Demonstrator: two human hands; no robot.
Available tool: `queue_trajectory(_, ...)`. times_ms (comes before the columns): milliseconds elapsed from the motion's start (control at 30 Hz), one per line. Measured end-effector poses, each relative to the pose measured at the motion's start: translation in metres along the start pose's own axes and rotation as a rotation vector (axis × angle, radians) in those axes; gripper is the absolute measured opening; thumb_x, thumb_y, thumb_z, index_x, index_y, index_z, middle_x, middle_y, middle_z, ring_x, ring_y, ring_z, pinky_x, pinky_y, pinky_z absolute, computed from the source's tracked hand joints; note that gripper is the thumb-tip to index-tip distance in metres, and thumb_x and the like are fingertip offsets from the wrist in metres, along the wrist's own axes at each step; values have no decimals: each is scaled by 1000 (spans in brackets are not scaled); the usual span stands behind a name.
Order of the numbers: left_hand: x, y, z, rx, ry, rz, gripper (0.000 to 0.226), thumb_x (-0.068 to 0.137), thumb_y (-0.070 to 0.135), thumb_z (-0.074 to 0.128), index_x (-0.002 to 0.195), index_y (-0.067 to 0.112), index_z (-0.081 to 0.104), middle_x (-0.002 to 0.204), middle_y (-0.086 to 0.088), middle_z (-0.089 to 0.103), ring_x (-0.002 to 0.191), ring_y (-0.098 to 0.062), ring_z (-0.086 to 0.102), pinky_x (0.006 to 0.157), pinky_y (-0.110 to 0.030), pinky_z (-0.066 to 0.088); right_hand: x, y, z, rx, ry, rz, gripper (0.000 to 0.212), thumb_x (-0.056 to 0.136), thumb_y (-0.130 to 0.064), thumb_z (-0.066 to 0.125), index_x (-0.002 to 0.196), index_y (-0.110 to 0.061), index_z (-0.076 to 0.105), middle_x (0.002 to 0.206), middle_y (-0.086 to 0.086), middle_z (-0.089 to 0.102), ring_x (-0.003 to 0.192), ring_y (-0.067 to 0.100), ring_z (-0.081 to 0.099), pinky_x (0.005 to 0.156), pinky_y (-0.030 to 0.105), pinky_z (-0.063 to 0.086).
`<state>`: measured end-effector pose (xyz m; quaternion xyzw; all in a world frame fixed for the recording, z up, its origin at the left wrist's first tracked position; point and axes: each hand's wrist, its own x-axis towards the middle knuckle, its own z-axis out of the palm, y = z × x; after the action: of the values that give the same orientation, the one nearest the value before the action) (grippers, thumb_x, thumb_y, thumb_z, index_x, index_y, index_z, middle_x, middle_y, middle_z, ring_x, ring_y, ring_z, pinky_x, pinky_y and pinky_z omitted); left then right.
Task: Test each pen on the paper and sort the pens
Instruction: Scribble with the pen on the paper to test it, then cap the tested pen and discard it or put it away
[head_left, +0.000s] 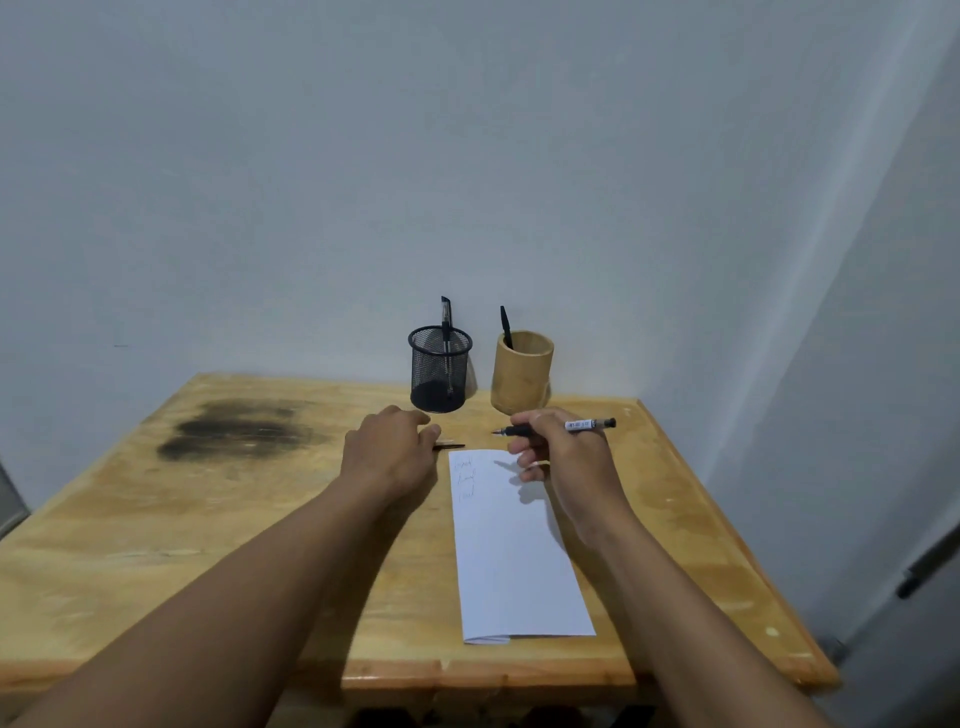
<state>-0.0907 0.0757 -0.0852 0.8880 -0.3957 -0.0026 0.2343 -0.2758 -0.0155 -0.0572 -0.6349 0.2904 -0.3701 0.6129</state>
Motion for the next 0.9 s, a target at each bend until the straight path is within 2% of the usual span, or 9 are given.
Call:
queue_trajectory(133,3,1,6,113,54,65,23,98,38,52,109,33,72,112,2,68,109,-27,56,82,-39,41,3,8,-3,-32,28,-12,17,100,-15,57,97,-3,68,70,12,69,58,16,59,57,32,56)
queue_trajectory(333,-8,-2,-4,-264,98,107,8,93,25,62,93,29,69,91,9,72,88,-16,64,77,-36,53,3,11,-3,69,22,2,11,95,-18,69,96,-8,74,77,7,75,66,11,65,63,26,57)
queue_trajectory(433,-18,4,-16,-449,84,129,10,92,18,64,90,25,71,87,10,71,85,-7,64,74,-28,51,3,8,1,39,67,-25,15,93,-27,72,99,-13,77,90,0,77,82,9,70,65,25,58)
queue_trajectory(500,-22,7,-23,-498,78,171,11,91,17,66,87,26,70,85,11,71,84,-3,64,71,-23,49,1,5,3,62,80,-23,15,93,-26,72,101,-14,77,98,0,76,93,12,70,67,24,58)
queue_trajectory(667,-30,18,-38,-525,80,266,6,90,19,70,90,23,74,87,14,73,83,2,65,67,-8,43,-4,-6,4,88,81,-16,12,93,-23,72,100,-15,77,100,1,77,99,15,70,72,29,59)
queue_trajectory(800,-36,29,-43,-540,76,298,6,91,22,70,89,26,74,87,14,73,84,2,65,67,-7,41,-8,-11,3,72,43,-32,9,93,-23,71,97,-18,77,103,3,77,101,18,70,74,32,59)
queue_trajectory(900,-36,33,-45,-619,52,278,6,91,22,69,89,25,74,87,11,75,86,-3,67,73,-15,47,-10,-15,2,76,22,-35,8,93,-21,72,97,-18,77,103,5,77,101,19,69,76,34,61)
